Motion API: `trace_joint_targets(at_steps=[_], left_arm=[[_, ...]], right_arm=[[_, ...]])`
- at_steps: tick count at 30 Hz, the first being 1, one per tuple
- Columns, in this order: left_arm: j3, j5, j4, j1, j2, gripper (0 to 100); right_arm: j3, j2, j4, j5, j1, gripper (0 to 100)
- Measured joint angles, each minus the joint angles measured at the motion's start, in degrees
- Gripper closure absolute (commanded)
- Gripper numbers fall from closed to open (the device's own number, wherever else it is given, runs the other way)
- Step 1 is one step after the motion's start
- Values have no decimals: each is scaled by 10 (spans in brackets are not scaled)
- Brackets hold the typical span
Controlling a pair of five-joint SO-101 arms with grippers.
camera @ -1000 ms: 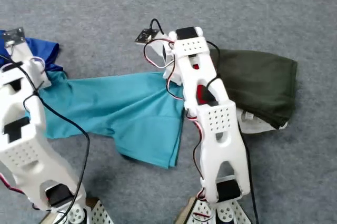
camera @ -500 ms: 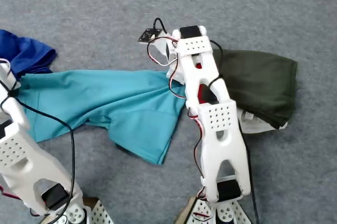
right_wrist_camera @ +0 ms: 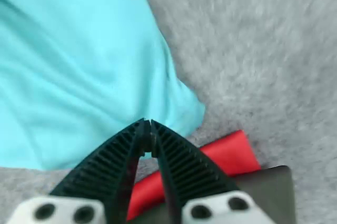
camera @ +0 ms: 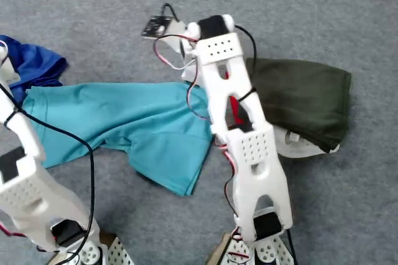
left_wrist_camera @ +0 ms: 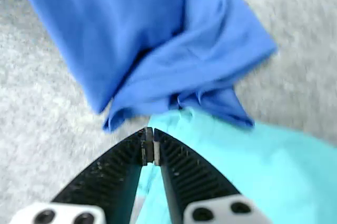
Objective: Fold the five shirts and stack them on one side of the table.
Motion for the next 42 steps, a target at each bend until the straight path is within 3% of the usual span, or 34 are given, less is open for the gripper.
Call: trace_joint_targets(at_steps=[4, 8, 14, 20, 24, 27, 31, 38, 42], left_arm=[[164, -39, -52, -1, -81, 981], [384, -61, -167, -1, -175, 981], [619, -62, -294, 4, -277, 981], [636, -47, -317, -5, -280, 980], [597, -82, -212, -72, -313, 969], [550, -115, -113, -126, -343, 885], [535, -136, -60, -135, -353, 826], [583, -120, -147, -127, -290, 826], [586, -79, -235, -127, -215, 916]], right_arm=[[113, -96, 0, 0, -36, 996], [263, -179, -9, 0, -67, 996], [435, -233, -120, 0, -72, 996], [485, -229, -178, 0, -72, 995], [490, -213, -171, 0, -72, 995], [490, -213, -164, 0, -72, 995], [490, -213, -163, 0, -72, 995], [490, -213, -155, -3, -72, 995], [490, -213, -155, -3, -72, 995]])
